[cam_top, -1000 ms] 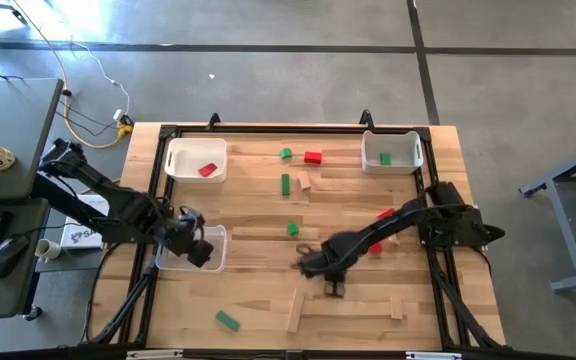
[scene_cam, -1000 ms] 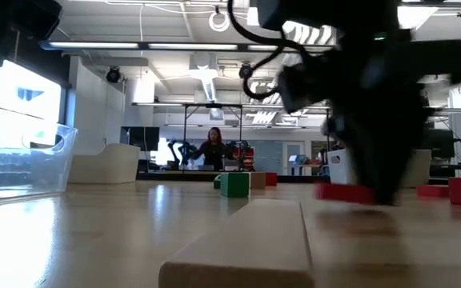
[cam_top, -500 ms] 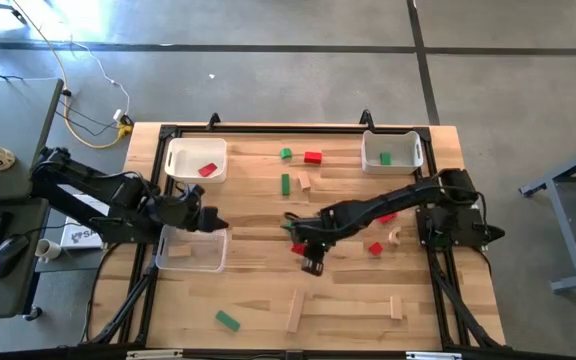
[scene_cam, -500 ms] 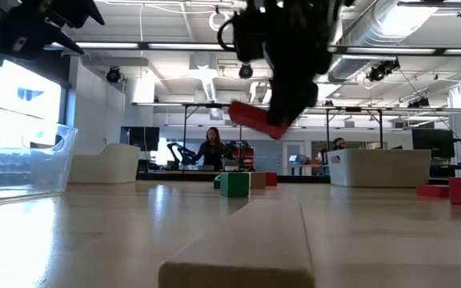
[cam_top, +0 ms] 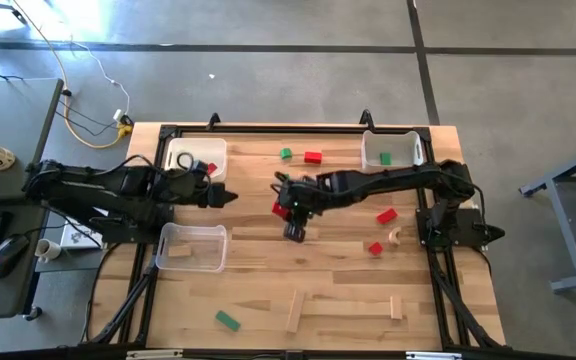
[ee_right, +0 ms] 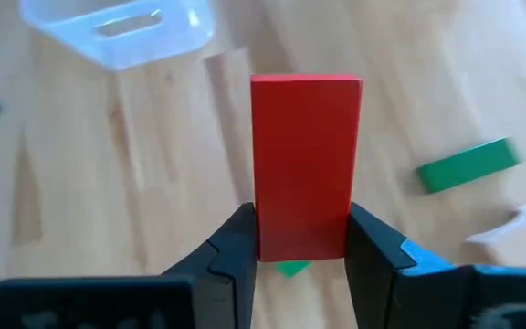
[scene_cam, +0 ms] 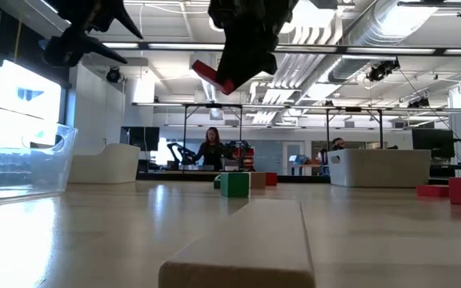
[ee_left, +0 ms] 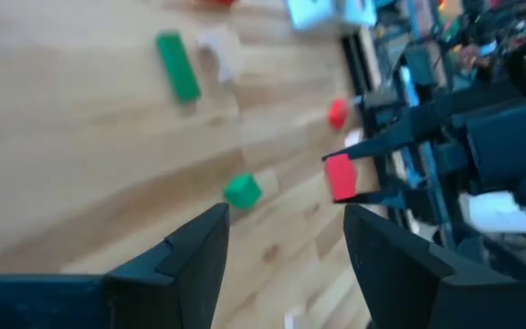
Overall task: Sort & place blocks by color
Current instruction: Put the red rectangle into the left white bin
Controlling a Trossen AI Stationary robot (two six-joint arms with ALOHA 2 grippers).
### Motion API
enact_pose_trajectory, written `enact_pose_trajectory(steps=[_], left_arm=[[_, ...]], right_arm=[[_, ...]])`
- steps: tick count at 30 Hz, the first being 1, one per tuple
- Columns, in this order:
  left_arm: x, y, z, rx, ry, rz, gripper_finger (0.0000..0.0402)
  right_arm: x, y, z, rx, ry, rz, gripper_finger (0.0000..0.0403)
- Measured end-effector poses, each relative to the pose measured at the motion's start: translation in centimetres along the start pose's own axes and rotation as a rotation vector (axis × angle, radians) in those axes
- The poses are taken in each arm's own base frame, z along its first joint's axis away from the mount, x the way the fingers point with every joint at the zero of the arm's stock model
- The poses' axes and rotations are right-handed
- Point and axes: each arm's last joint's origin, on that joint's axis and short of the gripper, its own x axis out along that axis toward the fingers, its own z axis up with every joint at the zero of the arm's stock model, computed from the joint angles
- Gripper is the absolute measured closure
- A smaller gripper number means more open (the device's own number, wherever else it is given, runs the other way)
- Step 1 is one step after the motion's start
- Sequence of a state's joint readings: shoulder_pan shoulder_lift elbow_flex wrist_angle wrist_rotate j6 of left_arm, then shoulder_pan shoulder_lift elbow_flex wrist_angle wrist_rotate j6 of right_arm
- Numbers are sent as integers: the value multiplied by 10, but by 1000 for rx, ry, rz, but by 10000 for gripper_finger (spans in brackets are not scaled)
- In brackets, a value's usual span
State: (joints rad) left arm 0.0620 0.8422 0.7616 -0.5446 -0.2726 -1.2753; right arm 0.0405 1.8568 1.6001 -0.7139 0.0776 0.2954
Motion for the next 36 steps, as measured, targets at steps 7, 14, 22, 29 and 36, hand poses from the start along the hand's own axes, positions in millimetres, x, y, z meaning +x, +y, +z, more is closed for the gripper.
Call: enact_pose_trajectory(steps=[7,14,22,29,36], left_arm=[[22,-3,18,49,-17,-27,197],[52,-4,31,89,30,-50,197],[83,-7,39,97,86,-140,197],[105,-2,43,86,106,-135,197],[118,5,48,68,99,-109,197]], right_arm=[[0,-20,11,20,-63,-36,302],[1,-30,17,31,-96,-53,302],[5,-40,15,37,-67,-99,302],[5,-43,15,46,-59,-105,302],[6,-43,15,31,-63,-121,302]])
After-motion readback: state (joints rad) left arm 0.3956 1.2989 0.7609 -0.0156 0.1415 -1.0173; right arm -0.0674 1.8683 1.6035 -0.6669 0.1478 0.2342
